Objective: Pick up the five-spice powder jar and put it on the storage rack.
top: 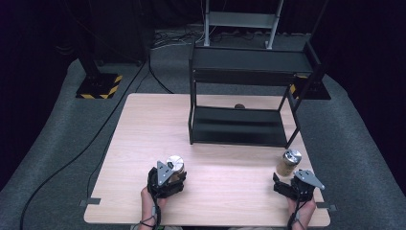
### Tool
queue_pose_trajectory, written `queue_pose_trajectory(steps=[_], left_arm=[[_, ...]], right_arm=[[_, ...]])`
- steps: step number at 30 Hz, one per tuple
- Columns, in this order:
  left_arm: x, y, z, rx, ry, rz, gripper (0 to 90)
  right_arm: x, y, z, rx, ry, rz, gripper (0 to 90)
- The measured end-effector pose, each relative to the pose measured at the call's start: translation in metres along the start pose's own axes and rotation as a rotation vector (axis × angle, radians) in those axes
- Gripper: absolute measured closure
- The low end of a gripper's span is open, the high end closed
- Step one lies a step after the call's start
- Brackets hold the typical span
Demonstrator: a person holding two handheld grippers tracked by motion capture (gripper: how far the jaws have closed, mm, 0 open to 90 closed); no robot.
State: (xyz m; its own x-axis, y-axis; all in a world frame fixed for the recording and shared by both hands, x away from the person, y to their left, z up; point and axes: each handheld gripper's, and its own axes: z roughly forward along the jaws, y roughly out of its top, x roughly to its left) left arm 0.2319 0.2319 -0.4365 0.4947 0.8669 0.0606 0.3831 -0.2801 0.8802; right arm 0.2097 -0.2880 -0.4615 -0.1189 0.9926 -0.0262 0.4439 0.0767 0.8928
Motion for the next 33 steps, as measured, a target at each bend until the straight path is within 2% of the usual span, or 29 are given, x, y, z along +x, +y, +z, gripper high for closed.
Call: queue_pose_trajectory(steps=[16,33], left_arm=[[-0.005,0.018,0.011,0.001,-0.042,0.053,31.4],[-0.008,0.033,0.023,0.007,-0.081,0.086,31.4]], right_arm=[[-0.001,0.0,0.0,0.001,0.003,0.001,0.2],[-0.001,0.0,0.0,0.001,0.004,0.001,0.2]])
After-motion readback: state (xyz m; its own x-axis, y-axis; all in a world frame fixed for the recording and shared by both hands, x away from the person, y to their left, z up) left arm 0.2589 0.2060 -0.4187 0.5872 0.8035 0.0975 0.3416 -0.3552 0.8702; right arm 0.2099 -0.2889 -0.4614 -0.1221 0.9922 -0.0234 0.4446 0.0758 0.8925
